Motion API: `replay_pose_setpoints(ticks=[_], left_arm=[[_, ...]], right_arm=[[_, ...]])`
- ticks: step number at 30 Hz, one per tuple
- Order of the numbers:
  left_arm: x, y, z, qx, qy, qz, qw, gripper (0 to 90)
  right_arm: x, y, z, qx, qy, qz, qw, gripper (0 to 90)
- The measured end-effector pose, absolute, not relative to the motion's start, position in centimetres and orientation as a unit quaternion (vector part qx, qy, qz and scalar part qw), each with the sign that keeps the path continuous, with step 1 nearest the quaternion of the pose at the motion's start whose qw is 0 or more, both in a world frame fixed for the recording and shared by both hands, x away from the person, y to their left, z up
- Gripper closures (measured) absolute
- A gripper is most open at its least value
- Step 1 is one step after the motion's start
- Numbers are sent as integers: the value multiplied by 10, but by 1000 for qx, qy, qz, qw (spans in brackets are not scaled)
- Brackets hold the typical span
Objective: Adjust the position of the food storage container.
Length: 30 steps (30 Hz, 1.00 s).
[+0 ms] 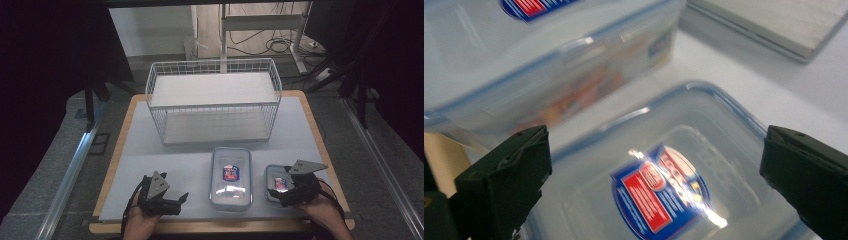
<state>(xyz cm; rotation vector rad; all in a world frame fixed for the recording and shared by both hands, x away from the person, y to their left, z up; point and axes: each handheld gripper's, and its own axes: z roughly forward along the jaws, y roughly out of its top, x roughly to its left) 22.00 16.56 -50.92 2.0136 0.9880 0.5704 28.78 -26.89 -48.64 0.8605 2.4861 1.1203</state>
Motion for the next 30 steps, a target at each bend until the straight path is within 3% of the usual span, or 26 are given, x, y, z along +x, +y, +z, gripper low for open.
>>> replay_pose_setpoints(ticks=[10, 22, 25, 26, 28, 30], left_arm=[[224, 180, -513, 780, 411, 219, 418, 46], [224, 172, -516, 792, 395, 222, 410, 42], [224, 172, -516, 792, 394, 221, 410, 43], [224, 171, -516, 793, 394, 220, 409, 43], [224, 171, -516, 794, 393, 221, 407, 43], [224, 171, -515, 793, 393, 222, 410, 43]], right_arm=[[289, -273, -484, 317, 848, 403, 133, 92], [289, -274, -482, 316, 845, 407, 143, 189], [289, -273, -479, 317, 843, 406, 153, 264], [289, -273, -477, 316, 845, 404, 151, 367], [288, -273, -477, 316, 844, 406, 149, 408], [288, -270, -474, 312, 845, 409, 144, 533]])
